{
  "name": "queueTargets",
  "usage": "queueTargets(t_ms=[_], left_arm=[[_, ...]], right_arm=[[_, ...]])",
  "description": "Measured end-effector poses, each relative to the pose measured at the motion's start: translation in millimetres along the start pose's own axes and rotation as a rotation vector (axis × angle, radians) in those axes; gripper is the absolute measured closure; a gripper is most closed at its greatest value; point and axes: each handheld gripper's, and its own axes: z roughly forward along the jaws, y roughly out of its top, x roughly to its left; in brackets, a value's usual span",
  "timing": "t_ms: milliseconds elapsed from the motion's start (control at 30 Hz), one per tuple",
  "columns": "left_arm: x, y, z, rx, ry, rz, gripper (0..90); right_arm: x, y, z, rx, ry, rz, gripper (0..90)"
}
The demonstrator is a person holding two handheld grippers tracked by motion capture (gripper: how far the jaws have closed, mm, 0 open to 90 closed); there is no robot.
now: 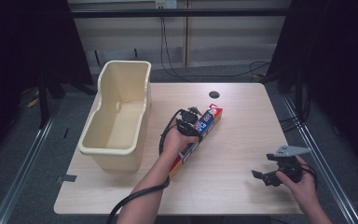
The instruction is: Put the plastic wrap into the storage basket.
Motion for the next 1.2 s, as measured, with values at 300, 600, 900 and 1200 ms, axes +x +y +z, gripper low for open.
queueTargets(t_ms=[300, 600, 900, 1200], left_arm=[[-1.2, 10.9, -14.7, 0.079, -0.018, -0.019, 40.7], [-2.2, 21.9, -43.2, 0.109, -0.019, -0.026, 40.9], [8.4, 28.2, -78.5, 0.111, -0.023, -0.075, 40.9], [19.7, 30.3, -111.6, 0.103, 0.008, -0.105, 40.8]], right_arm=[[0.3, 0.3, -0.1, 0.000, 0.002, 0.003, 3.2], [0.9, 0.7, -0.5, -0.003, 0.001, -0.005, 3.2], [2.0, 1.3, 0.4, -0.004, -0.003, -0.008, 3.2], [2.8, 2.1, 0.7, 0.001, -0.004, -0.017, 3.2]])
